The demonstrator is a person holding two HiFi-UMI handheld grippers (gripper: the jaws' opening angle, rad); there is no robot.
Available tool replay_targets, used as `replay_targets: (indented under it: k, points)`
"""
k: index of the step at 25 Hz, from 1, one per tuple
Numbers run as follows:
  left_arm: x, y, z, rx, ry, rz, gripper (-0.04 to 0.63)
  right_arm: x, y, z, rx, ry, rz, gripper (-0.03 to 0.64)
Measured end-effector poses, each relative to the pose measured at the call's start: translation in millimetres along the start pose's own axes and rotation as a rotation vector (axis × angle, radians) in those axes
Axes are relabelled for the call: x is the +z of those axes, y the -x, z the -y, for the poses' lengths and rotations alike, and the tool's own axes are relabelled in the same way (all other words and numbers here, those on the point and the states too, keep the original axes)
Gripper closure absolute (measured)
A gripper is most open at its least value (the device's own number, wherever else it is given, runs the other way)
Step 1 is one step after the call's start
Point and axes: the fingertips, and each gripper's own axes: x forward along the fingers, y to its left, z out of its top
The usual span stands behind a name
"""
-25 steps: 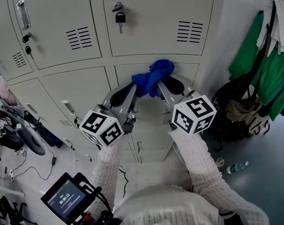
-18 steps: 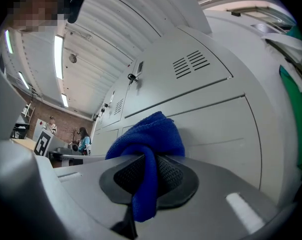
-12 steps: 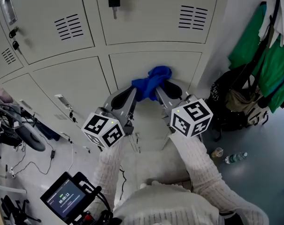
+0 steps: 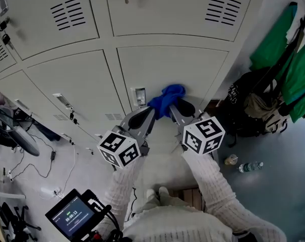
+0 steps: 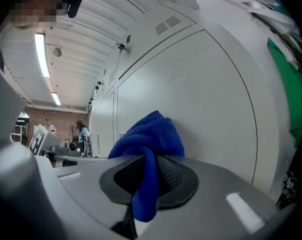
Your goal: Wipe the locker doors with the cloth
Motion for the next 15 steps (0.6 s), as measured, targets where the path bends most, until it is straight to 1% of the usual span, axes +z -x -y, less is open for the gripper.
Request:
replay_targets:
  k: [7, 12, 15]
  points:
    - [-43.6, 4.1, -7.5, 0.014, 0.072, -0.058, 0.589, -52.4, -5.6, 4.4, -0.012, -0.062, -0.077, 0.568]
    - [-72.4, 4.1, -10.5, 0.014, 0.098, -0.112, 0.589, -96.9, -9.9, 5.2, -0.031, -0.135, -0.145, 0.566]
    - [-88.5, 4.9, -13.7, 0.019, 0.124, -0.136, 0.589, -117.5, -11.7, 6.4, -0.038, -0.160, -0.178, 0.567]
